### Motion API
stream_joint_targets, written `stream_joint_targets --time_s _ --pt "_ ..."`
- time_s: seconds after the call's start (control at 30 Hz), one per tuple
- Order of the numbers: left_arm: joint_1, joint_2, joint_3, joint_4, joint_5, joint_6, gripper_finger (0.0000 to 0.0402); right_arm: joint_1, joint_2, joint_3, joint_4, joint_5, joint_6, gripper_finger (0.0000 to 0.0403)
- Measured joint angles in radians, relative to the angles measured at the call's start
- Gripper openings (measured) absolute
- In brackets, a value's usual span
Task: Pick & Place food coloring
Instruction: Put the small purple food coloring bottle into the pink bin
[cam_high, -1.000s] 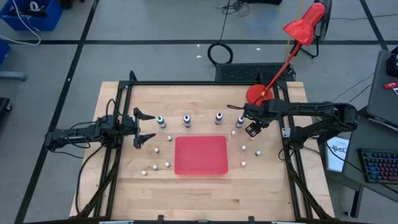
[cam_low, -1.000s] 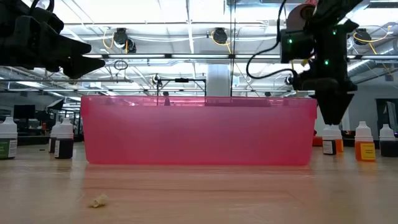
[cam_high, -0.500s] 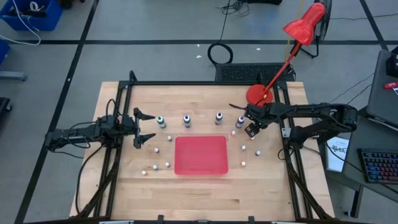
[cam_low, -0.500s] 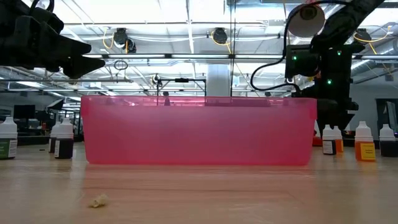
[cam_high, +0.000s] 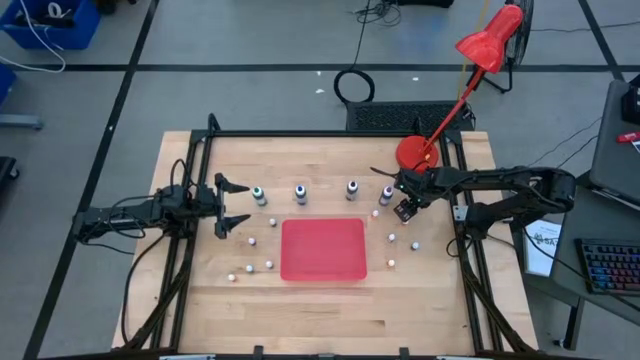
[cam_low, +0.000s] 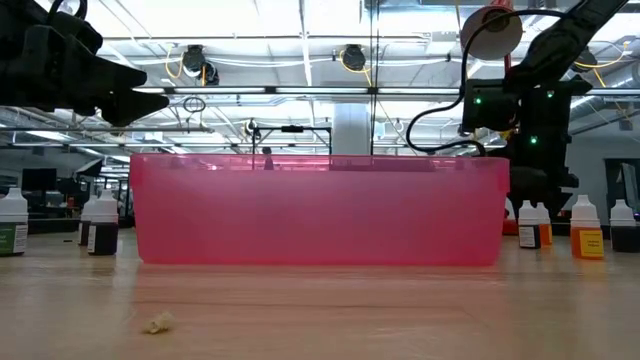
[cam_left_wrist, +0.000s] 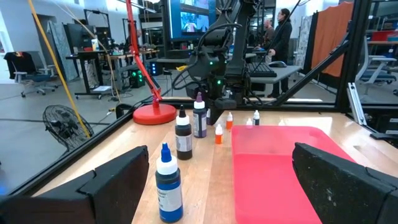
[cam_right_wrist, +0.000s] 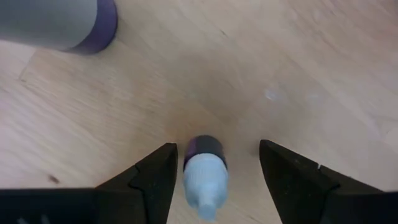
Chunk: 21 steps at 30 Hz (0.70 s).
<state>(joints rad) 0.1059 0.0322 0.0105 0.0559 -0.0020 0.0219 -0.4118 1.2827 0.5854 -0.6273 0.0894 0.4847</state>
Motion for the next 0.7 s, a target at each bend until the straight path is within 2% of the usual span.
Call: stream_joint_targets --time_s 0.17,0.3,0.7 --pt "-0.001 0.000 0.000 0.000 0.000 0.000 0.0392 -0.001 0.000 -0.002 0.022 -0.006 0.000 0.0211" --pt "0.000 0.000 0.000 0.000 0.000 0.000 0.0392 -0.001 0.000 -0.002 0.031 -0.007 0.001 0.0191" --pt "0.000 0.000 0.000 0.000 0.000 0.000 0.0392 -0.001 0.000 -0.002 0.029 -0.008 -0.021 0.0057"
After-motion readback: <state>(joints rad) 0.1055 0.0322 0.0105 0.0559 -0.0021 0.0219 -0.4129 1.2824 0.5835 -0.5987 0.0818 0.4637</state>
